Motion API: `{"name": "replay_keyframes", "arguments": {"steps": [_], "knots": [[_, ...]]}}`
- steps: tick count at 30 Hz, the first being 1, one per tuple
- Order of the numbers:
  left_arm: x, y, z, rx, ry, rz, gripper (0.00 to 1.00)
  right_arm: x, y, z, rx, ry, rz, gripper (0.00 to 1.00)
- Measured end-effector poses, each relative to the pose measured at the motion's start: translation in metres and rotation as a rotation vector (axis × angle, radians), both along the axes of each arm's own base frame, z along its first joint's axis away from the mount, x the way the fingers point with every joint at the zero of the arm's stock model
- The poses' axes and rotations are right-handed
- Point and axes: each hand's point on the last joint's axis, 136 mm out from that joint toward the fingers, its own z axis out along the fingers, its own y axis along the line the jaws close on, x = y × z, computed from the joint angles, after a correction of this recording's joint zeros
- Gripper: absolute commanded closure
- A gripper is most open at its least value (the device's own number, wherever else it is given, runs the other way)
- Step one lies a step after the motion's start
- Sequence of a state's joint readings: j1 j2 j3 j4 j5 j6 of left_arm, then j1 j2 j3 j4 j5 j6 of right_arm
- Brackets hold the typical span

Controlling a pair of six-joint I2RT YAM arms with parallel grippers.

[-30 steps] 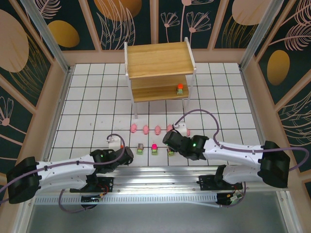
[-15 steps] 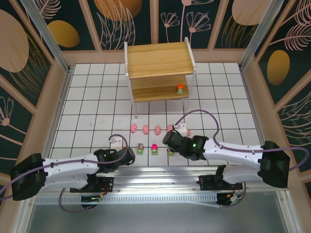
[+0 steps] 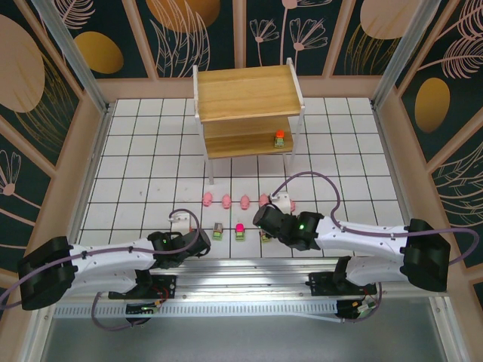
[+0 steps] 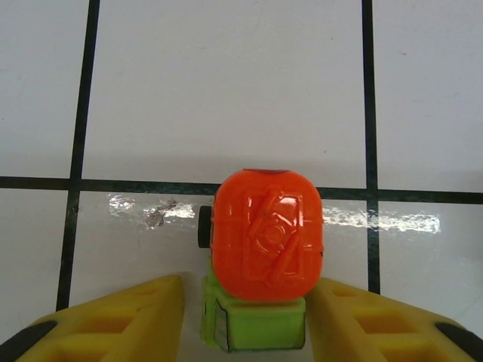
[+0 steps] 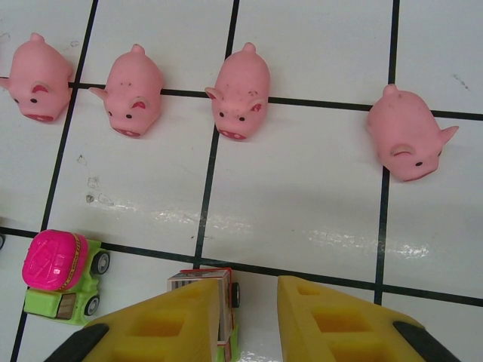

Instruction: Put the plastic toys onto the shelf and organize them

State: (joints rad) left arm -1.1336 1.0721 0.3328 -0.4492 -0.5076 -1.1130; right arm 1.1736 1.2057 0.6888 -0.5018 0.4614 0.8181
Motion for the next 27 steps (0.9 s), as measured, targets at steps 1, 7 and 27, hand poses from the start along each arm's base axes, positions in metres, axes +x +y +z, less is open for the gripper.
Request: {"name": "replay_keyframes", "arguments": {"steps": [1, 7, 27], "knots": [[0.000, 0.000, 0.000, 0.003, -0.001, 0.000, 0.59, 0.000, 0.000, 0.000, 0.000, 0.000, 0.000, 0.74], [0.002, -0.002, 0.000, 0.006, -0.004, 0.001, 0.68, 0.000, 0.000, 0.000, 0.000, 0.000, -0.001, 0.75], [0.033, -0.056, 0.058, -0.051, -0.100, -0.061, 0.81, 0.002, -0.014, 0.019, 0.047, -0.053, -0.049, 0.77]]}}
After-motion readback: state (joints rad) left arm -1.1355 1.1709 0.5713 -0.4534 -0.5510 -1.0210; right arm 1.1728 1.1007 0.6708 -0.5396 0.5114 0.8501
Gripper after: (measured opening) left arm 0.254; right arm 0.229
